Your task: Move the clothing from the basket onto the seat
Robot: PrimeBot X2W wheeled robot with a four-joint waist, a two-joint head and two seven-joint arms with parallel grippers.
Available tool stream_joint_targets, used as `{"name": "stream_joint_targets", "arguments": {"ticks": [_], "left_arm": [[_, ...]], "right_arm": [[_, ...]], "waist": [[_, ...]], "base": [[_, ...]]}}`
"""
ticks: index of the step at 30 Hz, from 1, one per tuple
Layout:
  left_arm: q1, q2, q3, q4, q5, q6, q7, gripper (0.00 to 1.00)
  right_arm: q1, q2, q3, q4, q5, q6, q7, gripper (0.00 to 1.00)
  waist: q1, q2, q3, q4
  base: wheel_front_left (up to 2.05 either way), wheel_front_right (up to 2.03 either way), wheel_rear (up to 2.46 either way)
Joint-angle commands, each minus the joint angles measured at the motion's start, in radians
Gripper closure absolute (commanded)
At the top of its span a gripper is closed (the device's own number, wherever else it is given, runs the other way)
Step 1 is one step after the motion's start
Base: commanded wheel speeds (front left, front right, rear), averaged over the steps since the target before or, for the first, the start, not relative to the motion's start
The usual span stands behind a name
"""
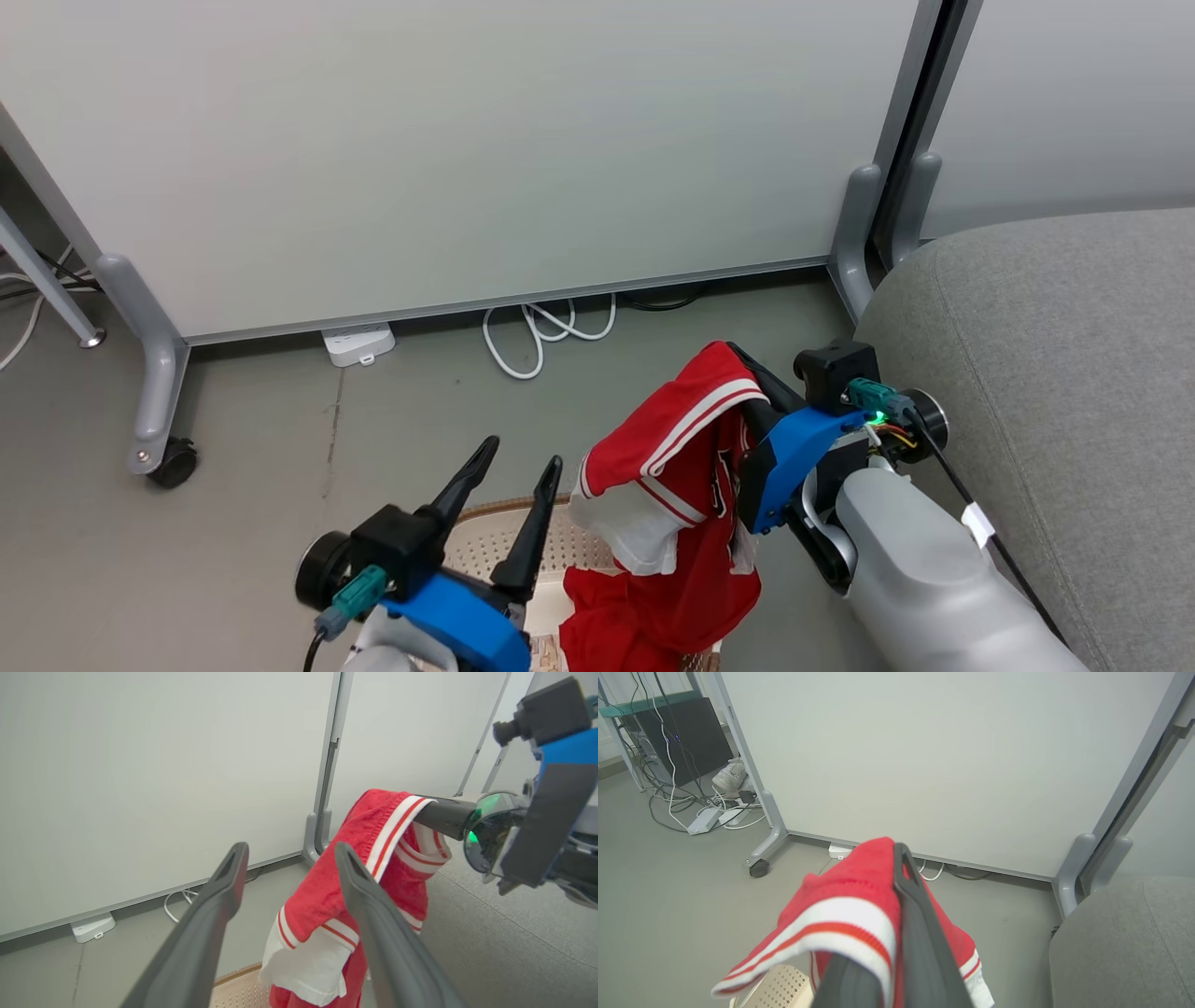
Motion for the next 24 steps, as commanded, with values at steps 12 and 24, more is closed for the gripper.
{"name": "stream_joint_targets", "arguments": {"ticks": [12,24], "left_arm": [[0.125,-0.04,0.173,-0.007,0.146,-0.076,-0.003,0.0],[0.137,-0.084,0.239,0.019,0.215,-0.118,-0.003,0.0]], "right_arm": [[0.033,-0.003,-0.047,-0.023,-0.047,-0.001,-0.007,1.0],[0.037,-0.001,-0.052,-0.029,-0.057,-0.001,-0.007,1.0]], "waist": [[0.0,0.0,-0.007,0.007],[0.0,0.0,-0.002,-0.008]], "base": [[0.0,0.0,0.0],[0.0,0.0,0.0]]}}
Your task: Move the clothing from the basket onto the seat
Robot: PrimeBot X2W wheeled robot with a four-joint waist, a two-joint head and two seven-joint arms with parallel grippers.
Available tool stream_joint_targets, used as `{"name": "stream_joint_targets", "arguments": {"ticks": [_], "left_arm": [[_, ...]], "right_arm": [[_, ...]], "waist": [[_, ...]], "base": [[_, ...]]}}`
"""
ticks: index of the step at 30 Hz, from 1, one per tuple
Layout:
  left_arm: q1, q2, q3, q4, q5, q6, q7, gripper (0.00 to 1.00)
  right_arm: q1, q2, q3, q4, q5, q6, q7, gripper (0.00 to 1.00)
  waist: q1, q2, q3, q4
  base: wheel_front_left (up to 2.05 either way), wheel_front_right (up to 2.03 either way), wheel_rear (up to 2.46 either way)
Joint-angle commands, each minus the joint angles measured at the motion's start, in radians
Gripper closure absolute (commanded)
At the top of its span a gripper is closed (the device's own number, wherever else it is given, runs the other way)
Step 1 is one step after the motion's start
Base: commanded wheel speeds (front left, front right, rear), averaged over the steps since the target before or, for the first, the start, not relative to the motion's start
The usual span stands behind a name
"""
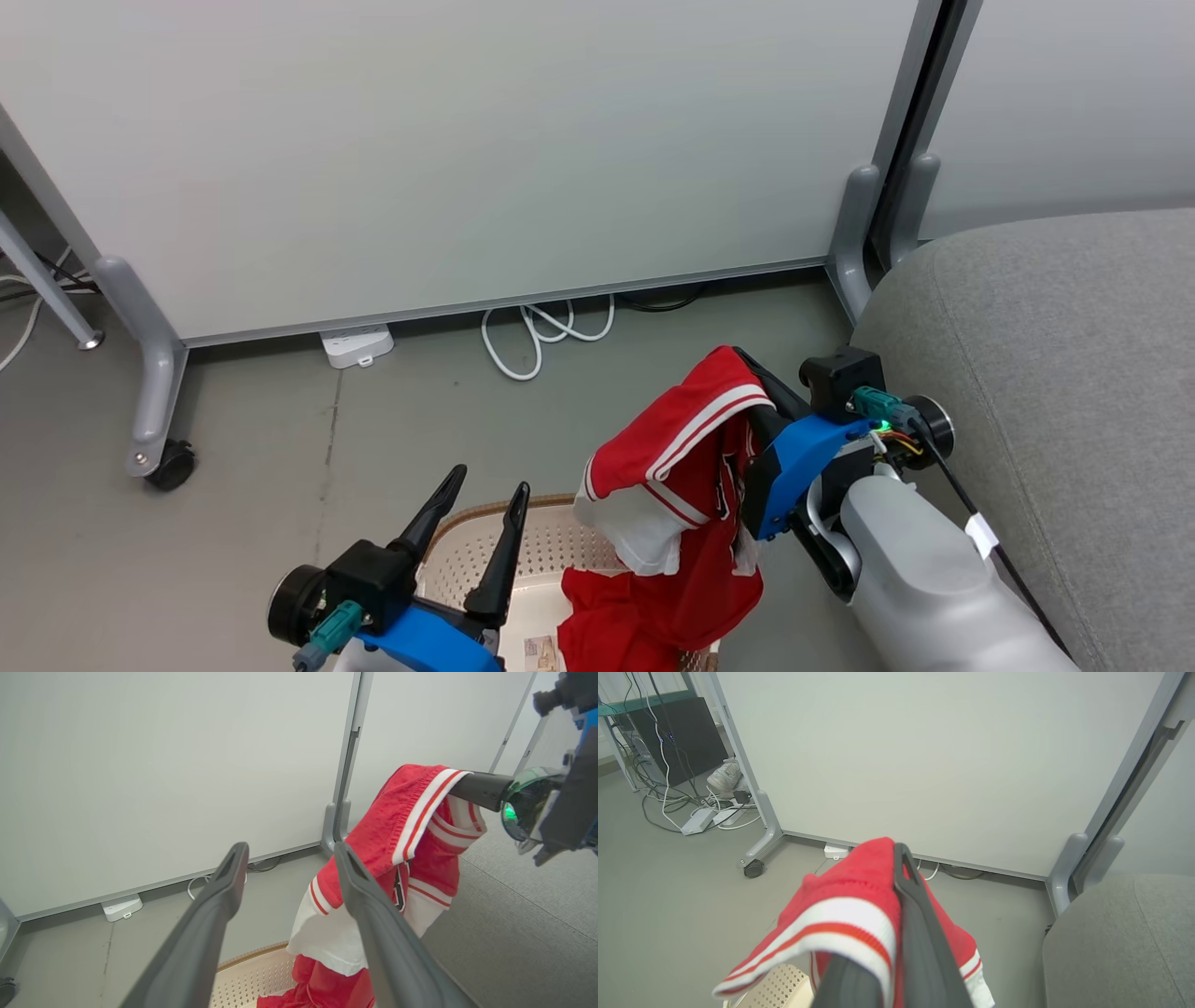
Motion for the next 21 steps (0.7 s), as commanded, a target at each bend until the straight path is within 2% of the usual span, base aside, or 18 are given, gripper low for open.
{"name": "stream_joint_targets", "arguments": {"ticks": [1,8,21], "left_arm": [[0.008,-0.004,0.008,0.003,0.009,-0.006,-0.003,0.0],[-0.004,-0.014,0.029,-0.004,0.032,-0.016,-0.003,0.0],[-0.01,-0.034,0.051,-0.005,0.061,-0.024,-0.003,0.0]], "right_arm": [[0.009,0.0,0.0,-0.006,0.0,-0.001,-0.007,1.0],[-0.004,0.0,-0.001,-0.01,-0.004,-0.001,-0.007,1.0],[-0.016,0.0,0.001,-0.01,-0.01,-0.001,-0.007,1.0]], "waist": [[-0.0001,0.0,-0.001,-0.013],[-0.0001,0.0,0.007,-0.085],[-0.0001,0.0,0.023,-0.3]], "base": [[0.0,0.0,0.0],[0.0,0.0,0.0],[0.0,0.0,0.0]]}}
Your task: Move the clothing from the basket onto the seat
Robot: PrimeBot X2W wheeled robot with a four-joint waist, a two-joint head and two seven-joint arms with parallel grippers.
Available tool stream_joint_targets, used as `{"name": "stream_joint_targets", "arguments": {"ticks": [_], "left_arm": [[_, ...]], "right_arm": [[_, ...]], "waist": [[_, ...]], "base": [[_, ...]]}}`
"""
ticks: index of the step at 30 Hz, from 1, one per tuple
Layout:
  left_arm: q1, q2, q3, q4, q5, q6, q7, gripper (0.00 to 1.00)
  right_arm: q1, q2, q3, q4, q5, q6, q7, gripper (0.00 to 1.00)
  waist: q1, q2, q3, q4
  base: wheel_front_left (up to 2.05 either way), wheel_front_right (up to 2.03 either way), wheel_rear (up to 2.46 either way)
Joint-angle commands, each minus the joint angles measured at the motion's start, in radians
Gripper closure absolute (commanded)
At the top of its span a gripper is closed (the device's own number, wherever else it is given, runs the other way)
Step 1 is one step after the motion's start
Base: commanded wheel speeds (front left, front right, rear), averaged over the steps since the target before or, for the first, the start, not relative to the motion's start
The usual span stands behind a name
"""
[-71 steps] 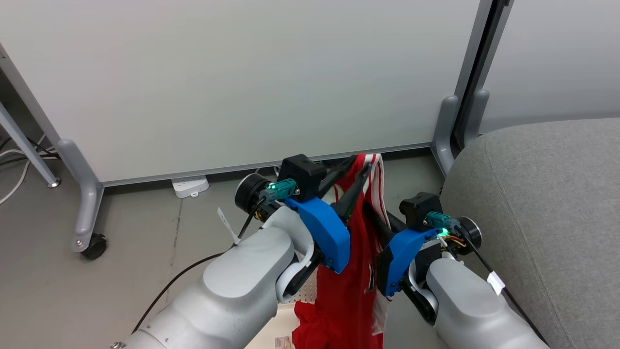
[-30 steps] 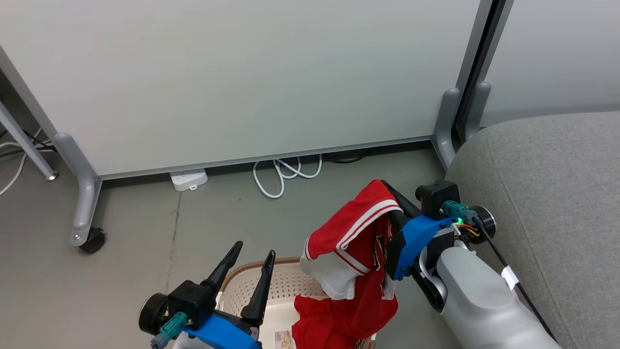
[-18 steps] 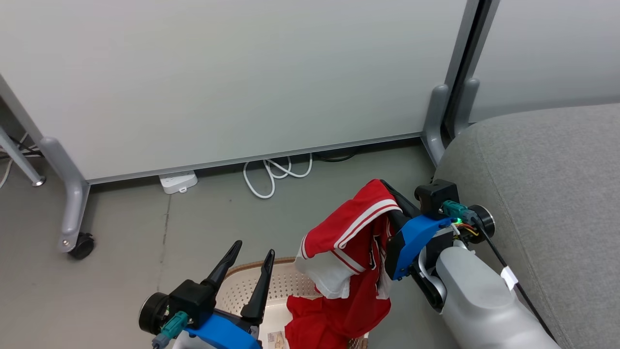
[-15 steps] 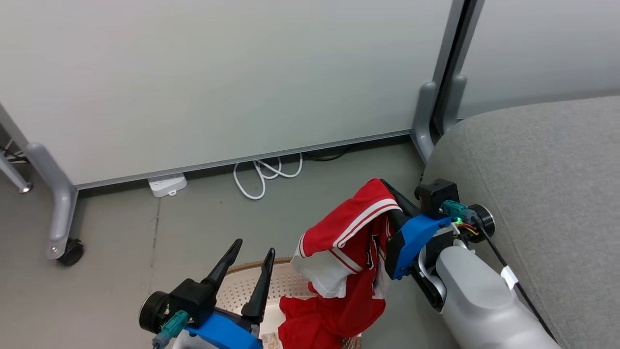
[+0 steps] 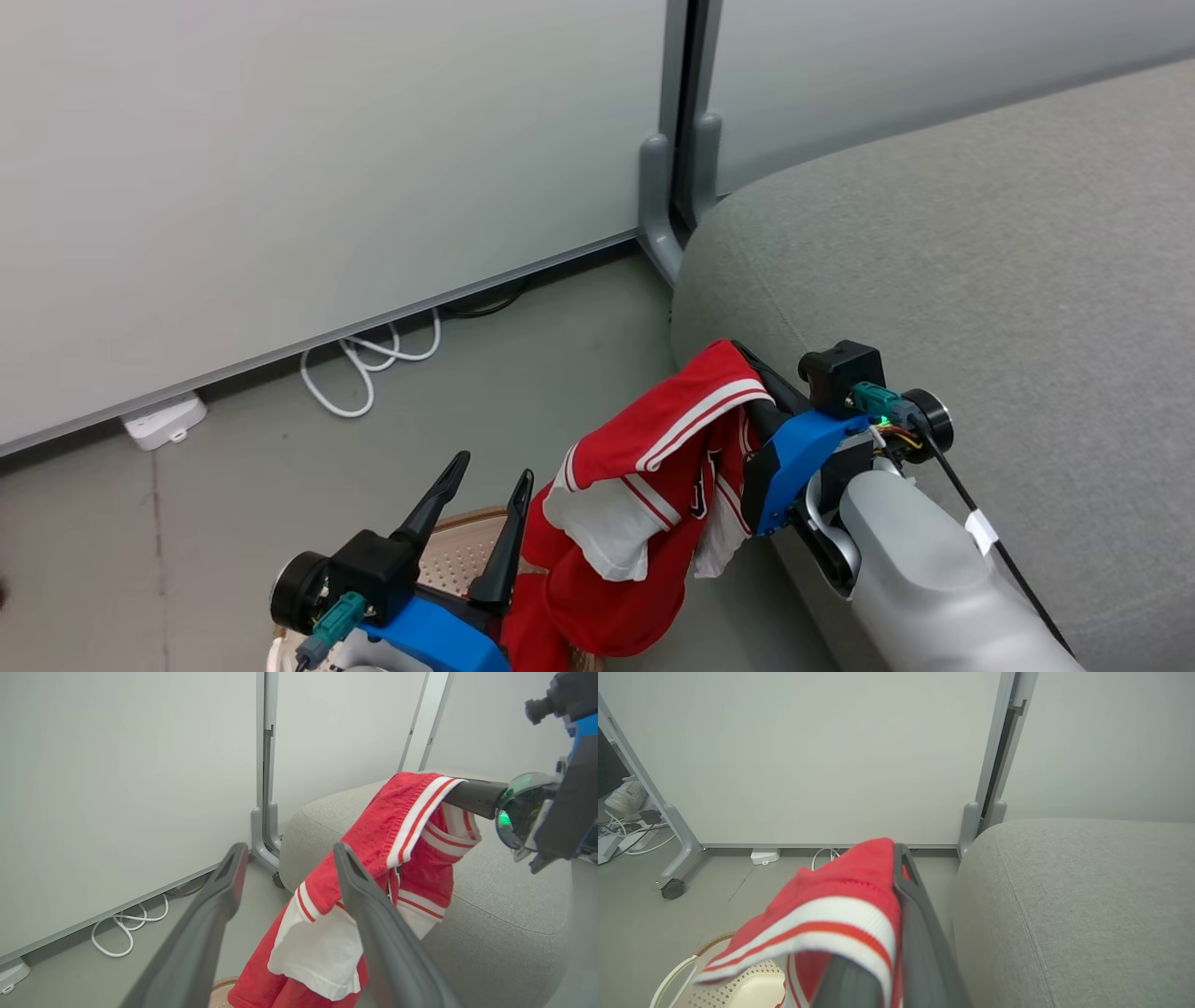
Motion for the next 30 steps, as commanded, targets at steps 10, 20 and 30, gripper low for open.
{"name": "stream_joint_targets", "arguments": {"ticks": [10,20,30], "left_arm": [[-0.014,-0.002,0.015,-0.005,0.017,-0.005,-0.003,0.0],[-0.012,-0.002,0.003,0.0,0.022,-0.006,-0.003,0.0],[-0.004,0.002,-0.01,0.0,0.01,-0.006,-0.003,0.0]], "right_arm": [[-0.007,0.0,-0.013,-0.011,-0.009,-0.001,-0.006,1.0],[0.01,0.001,-0.019,-0.015,-0.012,-0.001,-0.006,1.0],[0.016,0.001,-0.017,-0.015,-0.001,-0.001,-0.006,1.0]], "waist": [[-0.0001,0.0,0.023,-0.158],[-0.0001,0.0,0.025,-0.209],[-0.0001,0.0,0.025,-0.205]], "base": [[0.0,0.0,0.0],[0.0,0.0,0.0],[0.0,0.0,0.0]]}}
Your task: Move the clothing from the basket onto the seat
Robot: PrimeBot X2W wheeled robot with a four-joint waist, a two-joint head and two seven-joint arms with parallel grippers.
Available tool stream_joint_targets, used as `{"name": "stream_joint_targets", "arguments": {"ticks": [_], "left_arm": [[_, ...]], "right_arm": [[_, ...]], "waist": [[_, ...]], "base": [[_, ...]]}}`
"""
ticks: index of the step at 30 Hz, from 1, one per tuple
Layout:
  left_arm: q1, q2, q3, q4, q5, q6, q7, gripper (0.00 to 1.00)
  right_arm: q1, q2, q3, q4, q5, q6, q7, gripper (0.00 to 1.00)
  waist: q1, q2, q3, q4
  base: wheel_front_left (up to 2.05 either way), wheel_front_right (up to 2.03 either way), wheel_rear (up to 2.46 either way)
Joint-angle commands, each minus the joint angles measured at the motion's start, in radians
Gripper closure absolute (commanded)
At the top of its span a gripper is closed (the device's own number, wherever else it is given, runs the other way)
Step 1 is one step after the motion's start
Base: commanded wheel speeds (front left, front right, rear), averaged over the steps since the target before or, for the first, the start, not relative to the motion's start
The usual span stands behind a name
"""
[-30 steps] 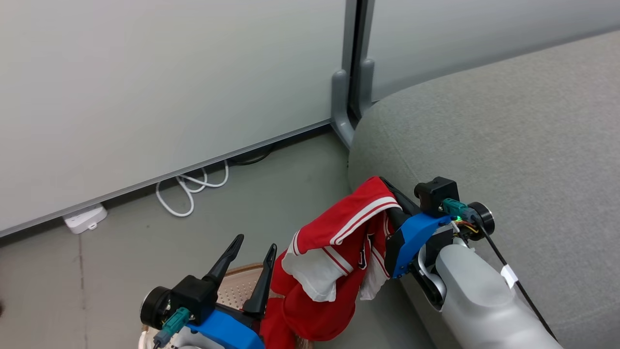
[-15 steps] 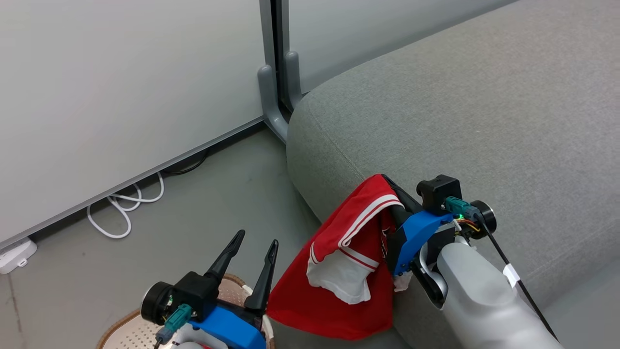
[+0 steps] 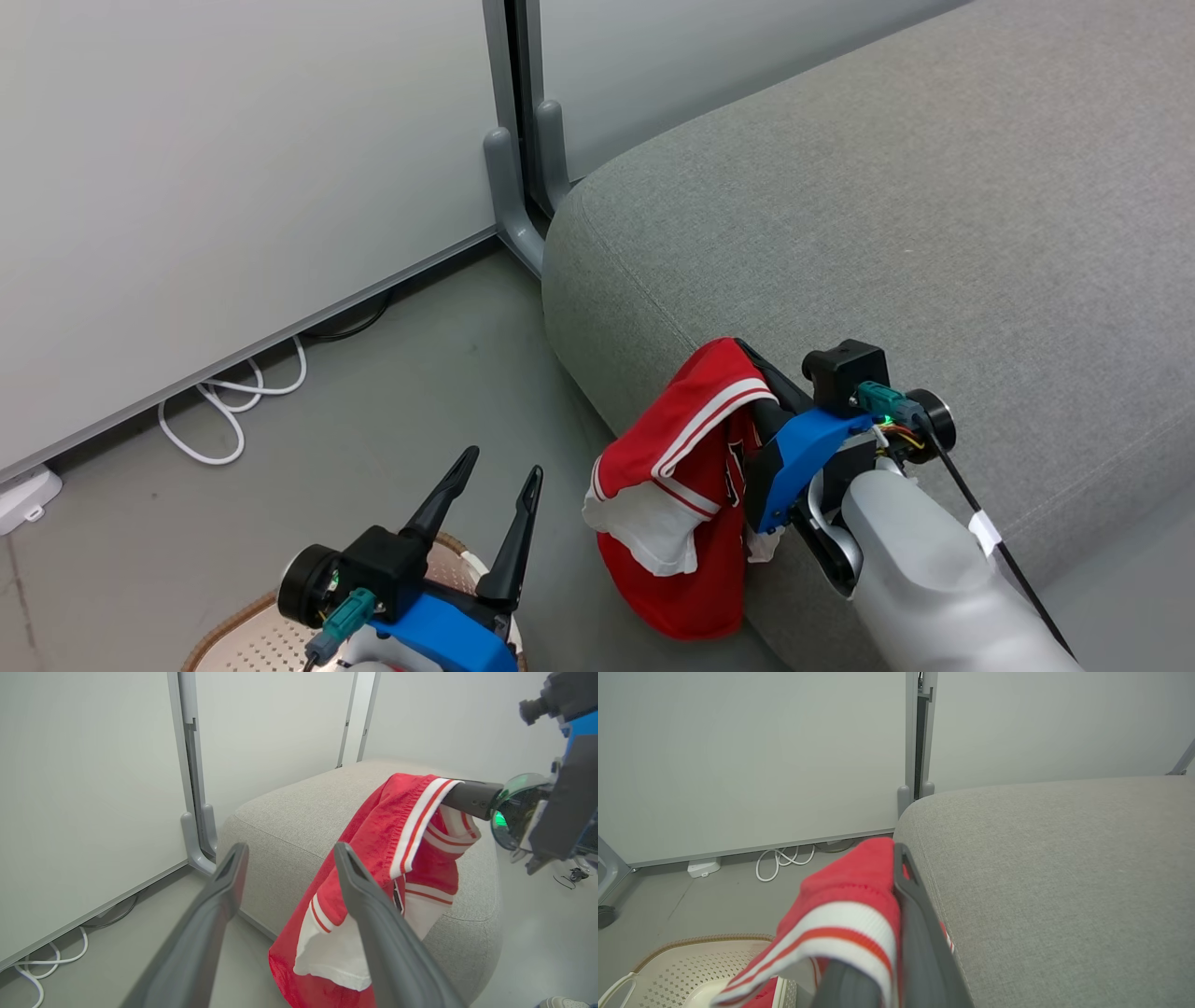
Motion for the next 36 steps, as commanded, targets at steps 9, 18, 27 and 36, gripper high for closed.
{"name": "stream_joint_targets", "arguments": {"ticks": [9,18,27,36], "left_arm": [[-0.028,0.02,-0.012,-0.022,0.008,-0.004,-0.003,0.0],[-0.137,0.084,-0.074,-0.082,0.022,-0.004,-0.003,0.0],[-0.283,0.173,-0.159,-0.153,0.028,-0.004,-0.003,0.0],[-0.384,0.208,-0.186,-0.206,0.039,-0.004,-0.003,0.0]], "right_arm": [[-0.117,-0.056,-0.059,-0.01,0.022,-0.001,0.005,1.0],[-0.403,-0.279,-0.212,-0.041,0.018,-0.001,0.053,1.0],[-0.566,-0.53,-0.431,-0.074,-0.034,-0.001,0.096,1.0],[-0.452,-0.519,-0.59,-0.009,-0.031,-0.001,0.072,1.0]], "waist": [[0.0,0.0,0.065,0.019],[0.0,0.0,0.259,0.081],[0.0,0.0,0.467,0.161],[0.0,0.0,0.59,0.2]], "base": [[0.0,0.0,0.0],[0.0,0.0,0.0],[0.0,0.0,0.0],[0.0,0.0,0.0]]}}
